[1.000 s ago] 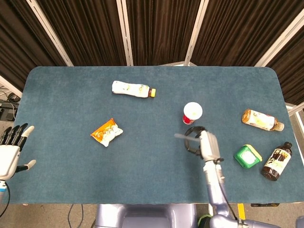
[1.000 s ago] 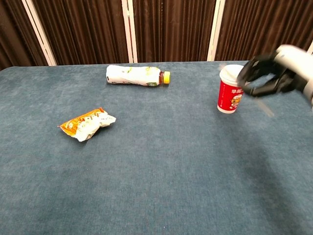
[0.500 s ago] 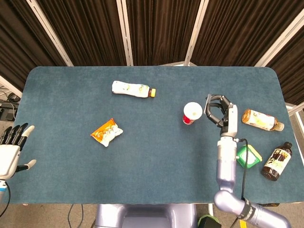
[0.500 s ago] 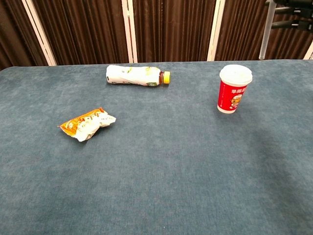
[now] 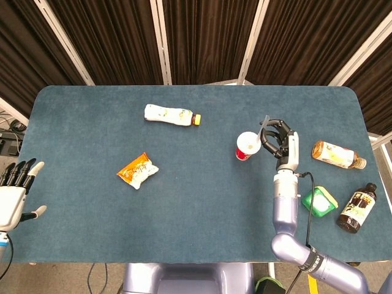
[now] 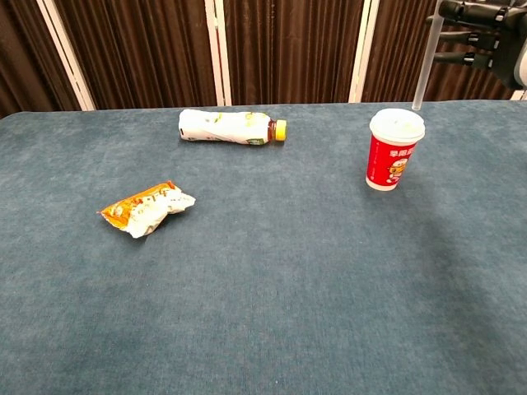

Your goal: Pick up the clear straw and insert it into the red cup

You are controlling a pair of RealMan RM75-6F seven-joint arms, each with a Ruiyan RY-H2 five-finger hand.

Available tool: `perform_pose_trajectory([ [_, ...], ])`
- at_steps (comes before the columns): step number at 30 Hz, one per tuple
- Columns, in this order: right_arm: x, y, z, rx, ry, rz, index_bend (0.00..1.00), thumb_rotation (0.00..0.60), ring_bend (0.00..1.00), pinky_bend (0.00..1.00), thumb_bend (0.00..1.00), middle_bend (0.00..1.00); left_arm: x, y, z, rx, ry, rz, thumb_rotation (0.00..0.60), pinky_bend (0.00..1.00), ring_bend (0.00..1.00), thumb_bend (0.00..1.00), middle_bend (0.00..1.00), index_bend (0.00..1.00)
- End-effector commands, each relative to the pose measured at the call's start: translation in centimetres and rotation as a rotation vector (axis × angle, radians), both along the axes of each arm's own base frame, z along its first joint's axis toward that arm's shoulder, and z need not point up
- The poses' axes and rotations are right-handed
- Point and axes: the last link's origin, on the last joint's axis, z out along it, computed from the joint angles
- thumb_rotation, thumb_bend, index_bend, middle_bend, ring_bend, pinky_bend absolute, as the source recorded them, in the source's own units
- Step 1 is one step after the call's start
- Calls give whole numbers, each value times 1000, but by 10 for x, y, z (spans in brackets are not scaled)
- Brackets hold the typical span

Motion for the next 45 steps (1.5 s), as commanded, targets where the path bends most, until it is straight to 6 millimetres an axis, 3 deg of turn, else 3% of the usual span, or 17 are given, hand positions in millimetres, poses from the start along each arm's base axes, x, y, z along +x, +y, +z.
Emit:
perform_pose_trajectory([
  [1, 1, -3, -1, 0, -5, 0, 555, 600, 239, 357, 424, 422, 0, 0, 0, 0, 0, 1, 600, 0, 0, 77, 0, 0],
  [45, -2, -12, -21, 41, -45, -31, 555, 600, 239, 352, 423, 422, 1, 1, 0, 0, -1, 7, 600, 0, 0, 76, 0, 0],
])
